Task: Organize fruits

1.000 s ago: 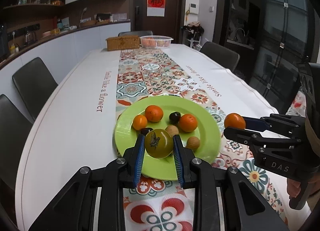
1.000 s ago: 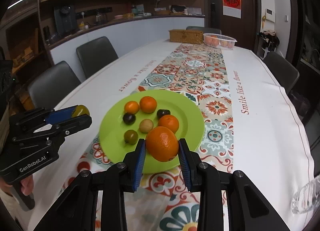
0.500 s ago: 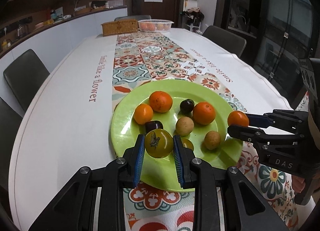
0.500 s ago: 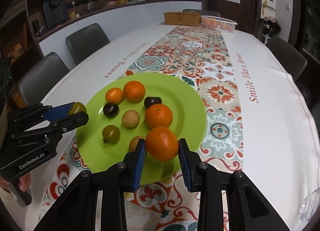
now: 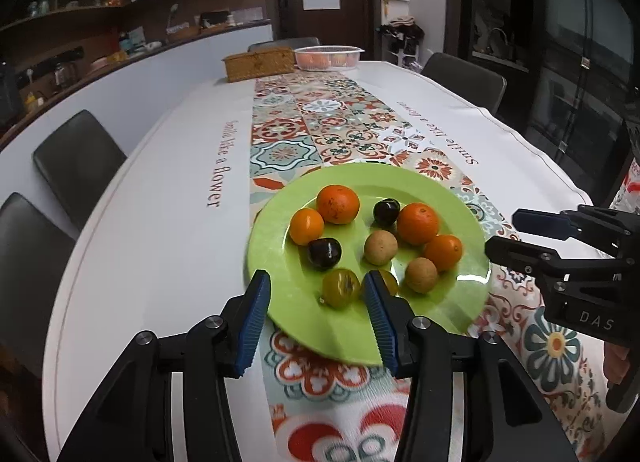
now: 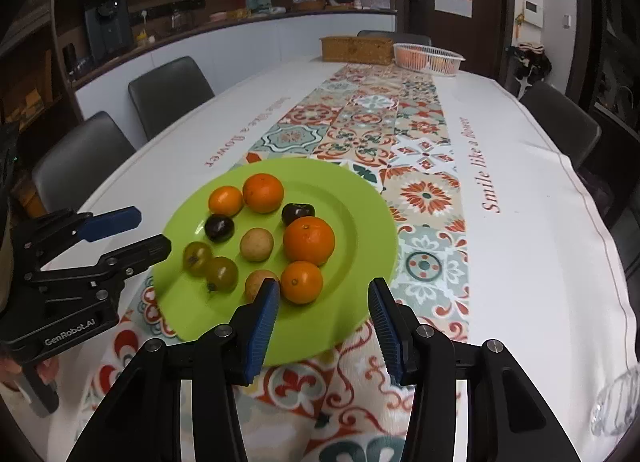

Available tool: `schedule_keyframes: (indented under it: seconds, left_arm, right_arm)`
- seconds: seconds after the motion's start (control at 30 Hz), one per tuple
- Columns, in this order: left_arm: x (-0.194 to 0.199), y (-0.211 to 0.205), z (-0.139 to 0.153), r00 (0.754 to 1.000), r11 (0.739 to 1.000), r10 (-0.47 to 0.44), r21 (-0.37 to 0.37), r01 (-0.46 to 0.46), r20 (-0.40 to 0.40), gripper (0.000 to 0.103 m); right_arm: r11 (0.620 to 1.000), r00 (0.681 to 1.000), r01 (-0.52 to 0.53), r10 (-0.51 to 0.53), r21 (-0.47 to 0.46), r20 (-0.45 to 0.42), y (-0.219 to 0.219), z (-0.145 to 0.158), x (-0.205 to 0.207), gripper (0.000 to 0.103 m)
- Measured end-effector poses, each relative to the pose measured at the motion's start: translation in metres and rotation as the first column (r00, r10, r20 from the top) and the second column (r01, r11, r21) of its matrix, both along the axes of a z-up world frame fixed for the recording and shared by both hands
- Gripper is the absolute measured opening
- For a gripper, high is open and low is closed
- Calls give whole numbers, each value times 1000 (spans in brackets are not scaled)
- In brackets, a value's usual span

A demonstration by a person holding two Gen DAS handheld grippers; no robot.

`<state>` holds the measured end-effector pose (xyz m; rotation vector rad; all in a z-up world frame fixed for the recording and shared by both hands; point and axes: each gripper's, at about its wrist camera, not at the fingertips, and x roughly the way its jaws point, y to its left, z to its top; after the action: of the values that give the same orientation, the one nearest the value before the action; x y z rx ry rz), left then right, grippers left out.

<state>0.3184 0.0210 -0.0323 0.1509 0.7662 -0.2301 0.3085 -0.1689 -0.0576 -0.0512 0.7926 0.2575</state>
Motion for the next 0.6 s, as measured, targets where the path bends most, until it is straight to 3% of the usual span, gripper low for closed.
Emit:
schedule_keyframes:
  seconds: [0.13, 0.3, 0.4, 0.6]
  left_arm:
    - [-24, -2, 17, 1000, 1000, 20, -13, -20, 24, 58]
    - [-58, -4, 39, 995, 996, 77, -40, -75, 57, 71]
    - [-78, -6, 49, 993, 995, 92, -55, -88, 80, 79]
    - [-116, -11, 65, 986, 992, 110, -75, -101, 123, 88]
  right_arm:
    - [1000, 1000, 20, -20, 12, 24, -8, 12, -20, 55]
    - [998, 998, 43, -45, 36, 54, -18, 30, -53, 57]
    - [998, 995, 56, -59, 43, 74, -24, 40, -72, 66]
    - [997, 987, 64, -69, 36, 144, -33, 61, -115, 74]
